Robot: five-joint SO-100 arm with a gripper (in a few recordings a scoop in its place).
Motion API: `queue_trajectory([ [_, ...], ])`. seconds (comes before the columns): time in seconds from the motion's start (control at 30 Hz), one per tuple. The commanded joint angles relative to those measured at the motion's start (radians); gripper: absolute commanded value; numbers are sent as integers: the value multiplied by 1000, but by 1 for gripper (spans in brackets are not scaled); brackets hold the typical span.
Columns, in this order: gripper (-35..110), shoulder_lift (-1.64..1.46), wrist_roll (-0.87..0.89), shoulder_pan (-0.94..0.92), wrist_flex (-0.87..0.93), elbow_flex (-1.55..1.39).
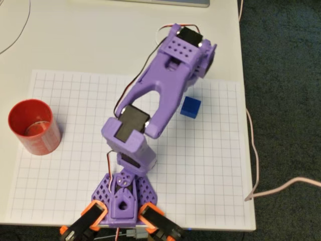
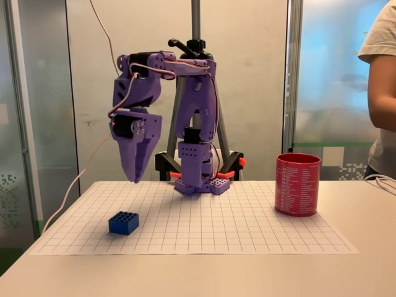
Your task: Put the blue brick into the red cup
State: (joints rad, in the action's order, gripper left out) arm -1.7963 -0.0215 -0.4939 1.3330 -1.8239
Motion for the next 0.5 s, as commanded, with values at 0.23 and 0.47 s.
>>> queue_trajectory([
  [0.23, 0, 2, -64, -81, -61, -156],
  [0.47, 0, 3, -101, -75, -66, -172],
])
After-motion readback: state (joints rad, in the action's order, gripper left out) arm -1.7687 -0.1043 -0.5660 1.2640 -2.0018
